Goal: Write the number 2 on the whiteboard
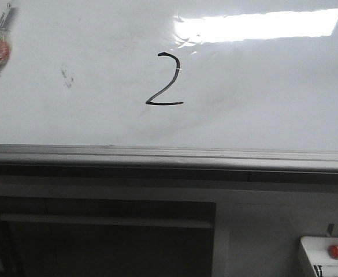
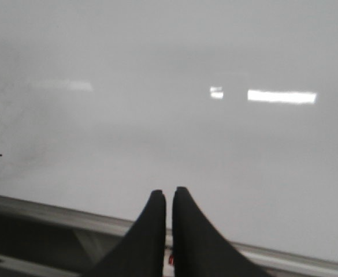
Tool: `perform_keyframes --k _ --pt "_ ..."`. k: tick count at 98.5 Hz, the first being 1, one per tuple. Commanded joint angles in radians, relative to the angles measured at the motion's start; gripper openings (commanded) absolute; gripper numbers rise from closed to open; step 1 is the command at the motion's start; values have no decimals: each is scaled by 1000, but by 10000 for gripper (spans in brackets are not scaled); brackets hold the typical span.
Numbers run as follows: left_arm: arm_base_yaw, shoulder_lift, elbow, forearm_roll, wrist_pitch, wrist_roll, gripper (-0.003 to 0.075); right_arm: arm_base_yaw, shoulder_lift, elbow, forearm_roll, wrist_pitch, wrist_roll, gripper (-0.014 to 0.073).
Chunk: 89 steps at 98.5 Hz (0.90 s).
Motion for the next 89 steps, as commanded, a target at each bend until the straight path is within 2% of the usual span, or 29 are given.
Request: perform_keyframes --k 1,13,53,67,89 --pt "1 -70 62 -12 -228 -17 -22 -4 -56 24 -70 -154 2 -72" --pt "1 -133 166 -12 -345 -17 -18 -4 -107 54 -68 -115 2 -72" --pt "-3 -152 339 -12 -349 -17 -18 -4 -114 61 -68 -93 2 -72" --pt "43 -291 405 2 -388 -17 -18 -4 -114 61 -68 -93 2 -72" --pt "120 -524 565 -78 -513 -17 -18 -4 -114 61 -68 -93 2 -72"
